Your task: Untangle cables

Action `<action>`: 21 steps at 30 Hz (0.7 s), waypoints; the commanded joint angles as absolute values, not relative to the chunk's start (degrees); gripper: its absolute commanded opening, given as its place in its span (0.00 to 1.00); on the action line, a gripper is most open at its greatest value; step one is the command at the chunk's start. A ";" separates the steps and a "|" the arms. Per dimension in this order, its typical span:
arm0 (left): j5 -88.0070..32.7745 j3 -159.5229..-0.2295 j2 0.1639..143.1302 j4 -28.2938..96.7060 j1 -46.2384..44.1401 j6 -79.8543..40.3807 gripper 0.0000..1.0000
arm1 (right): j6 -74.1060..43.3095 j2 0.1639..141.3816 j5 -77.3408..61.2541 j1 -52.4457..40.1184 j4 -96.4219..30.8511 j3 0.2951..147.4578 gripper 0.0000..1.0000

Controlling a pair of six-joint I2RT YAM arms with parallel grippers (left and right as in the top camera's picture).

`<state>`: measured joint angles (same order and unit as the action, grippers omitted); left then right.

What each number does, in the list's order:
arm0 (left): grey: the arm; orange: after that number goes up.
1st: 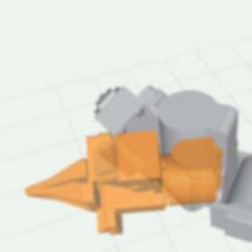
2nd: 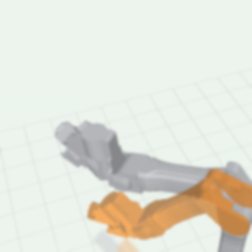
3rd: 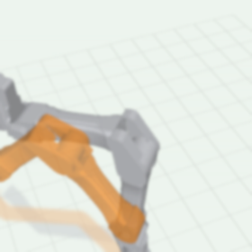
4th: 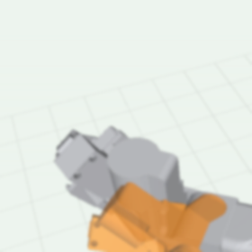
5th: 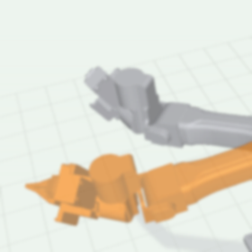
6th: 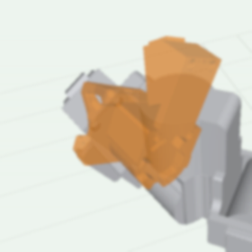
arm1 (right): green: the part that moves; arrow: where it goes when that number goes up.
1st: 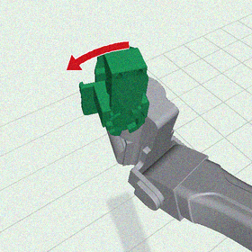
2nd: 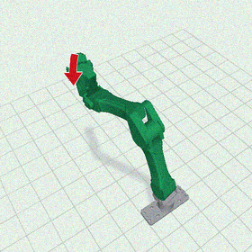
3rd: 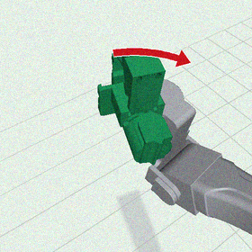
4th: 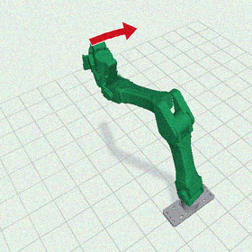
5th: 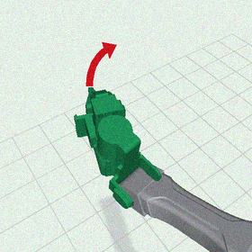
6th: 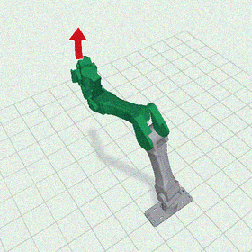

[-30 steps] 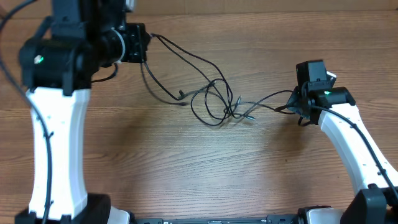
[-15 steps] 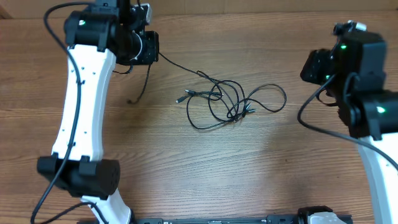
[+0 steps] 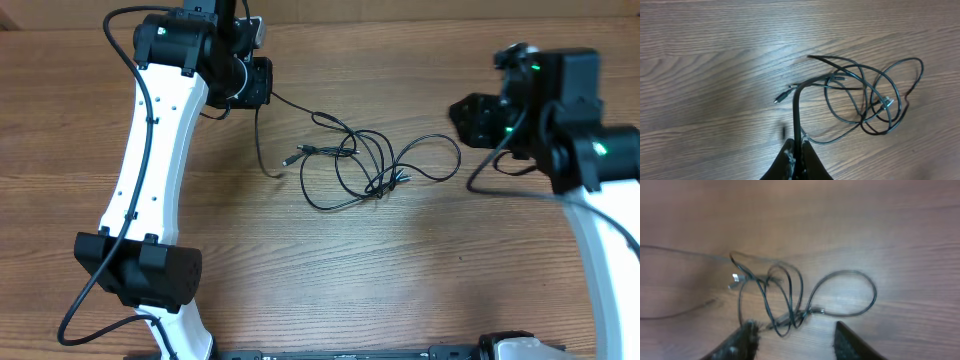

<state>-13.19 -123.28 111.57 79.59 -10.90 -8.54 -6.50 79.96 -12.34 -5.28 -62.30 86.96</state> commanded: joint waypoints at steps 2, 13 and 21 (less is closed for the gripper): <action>-12.08 -123.48 111.44 79.92 -10.98 -7.53 0.22 | 0.71 86.91 -16.08 -5.19 -65.10 85.78 0.58; -13.58 -123.48 111.44 80.86 -12.12 -7.75 0.35 | 15.57 104.07 -17.63 -5.45 -69.97 85.76 0.87; -13.56 -123.48 111.44 81.01 -13.02 -7.75 0.34 | 30.72 107.61 -18.15 -6.87 -68.62 85.08 0.93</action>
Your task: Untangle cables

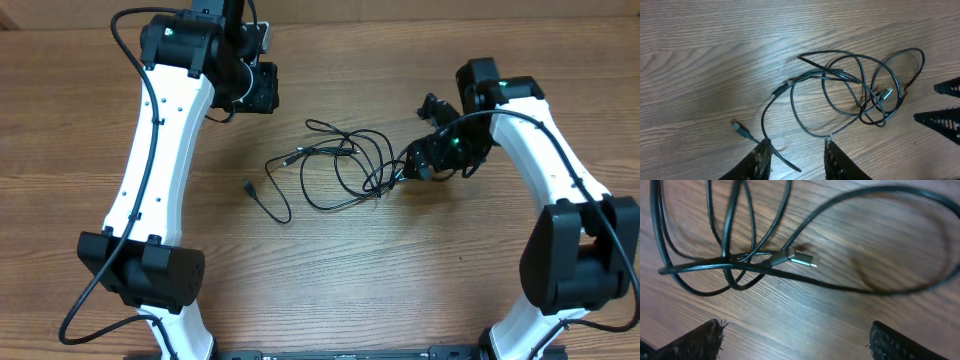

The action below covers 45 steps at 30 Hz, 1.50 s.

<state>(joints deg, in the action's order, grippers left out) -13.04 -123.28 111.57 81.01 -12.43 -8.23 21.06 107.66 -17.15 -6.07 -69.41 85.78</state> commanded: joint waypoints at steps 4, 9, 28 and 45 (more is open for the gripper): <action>-13.56 -123.48 111.44 81.08 -13.19 -7.75 0.34 | 35.27 107.61 -18.35 -6.87 -65.76 82.72 0.95; -13.56 -123.48 111.44 81.06 -13.19 -7.75 0.34 | 35.20 107.63 -21.87 -6.92 -58.02 76.90 0.94; -13.56 -123.46 111.44 81.87 -13.21 -7.75 0.32 | 20.71 107.07 -21.96 -6.90 -46.19 73.19 0.04; -21.15 -123.46 115.90 81.17 -16.08 -7.70 0.46 | 14.50 103.61 -26.24 -7.07 -80.14 113.82 0.04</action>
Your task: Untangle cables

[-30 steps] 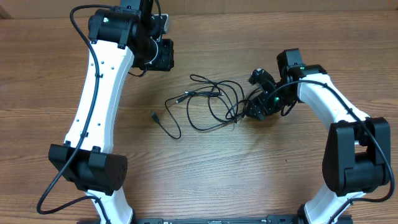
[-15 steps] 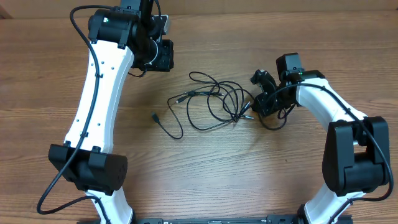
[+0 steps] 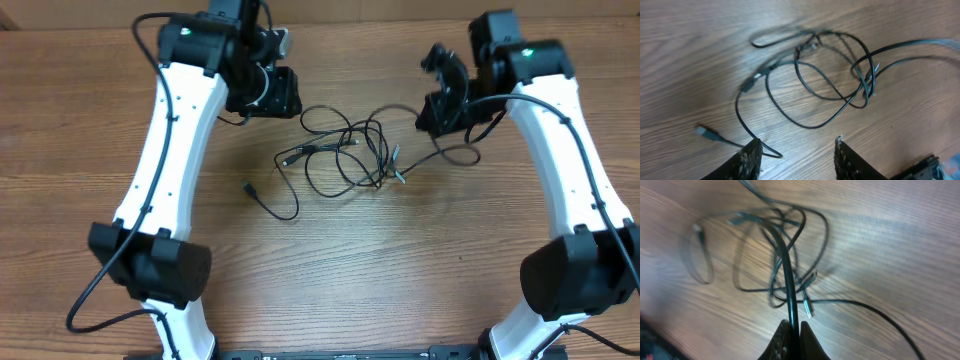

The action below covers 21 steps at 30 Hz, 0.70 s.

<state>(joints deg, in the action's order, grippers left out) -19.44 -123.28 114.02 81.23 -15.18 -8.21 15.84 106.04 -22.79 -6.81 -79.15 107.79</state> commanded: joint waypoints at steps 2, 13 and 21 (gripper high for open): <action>-20.88 -123.46 116.53 81.12 -16.60 -7.70 0.45 | 12.01 103.48 -26.55 -6.94 -80.75 118.91 0.04; -21.26 -123.46 116.75 78.87 -17.21 -7.73 0.45 | 7.70 102.85 -32.91 -7.14 -82.70 145.14 0.04; -22.33 -123.46 116.75 79.48 -17.30 -7.68 0.45 | 7.66 102.80 -21.52 -7.11 -83.53 146.96 0.04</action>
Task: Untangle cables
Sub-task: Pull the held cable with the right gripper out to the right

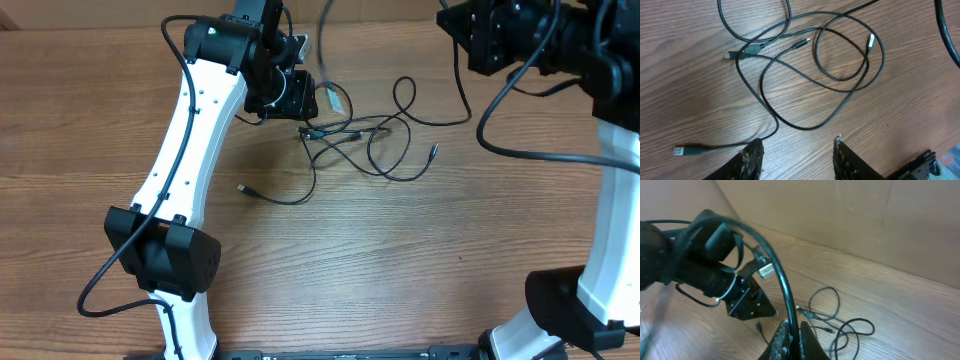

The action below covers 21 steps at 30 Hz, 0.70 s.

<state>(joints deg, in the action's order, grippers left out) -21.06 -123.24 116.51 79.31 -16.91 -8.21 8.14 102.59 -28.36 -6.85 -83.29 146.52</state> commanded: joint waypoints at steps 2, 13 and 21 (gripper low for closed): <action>-22.35 -123.46 116.75 79.48 -17.32 -7.68 0.45 | 6.42 102.80 -10.98 -7.11 -83.66 146.96 0.04; -22.06 -123.46 116.75 79.75 -17.30 -7.46 0.45 | -12.58 102.80 45.10 -5.91 -86.72 146.96 0.04; -22.06 -123.46 116.75 79.85 -17.30 -7.46 0.45 | -20.91 102.83 48.49 4.95 -87.20 146.82 0.04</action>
<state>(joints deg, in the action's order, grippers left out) -21.30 -123.24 116.51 79.75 -16.91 -8.21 -15.81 102.87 45.04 1.56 -87.13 146.52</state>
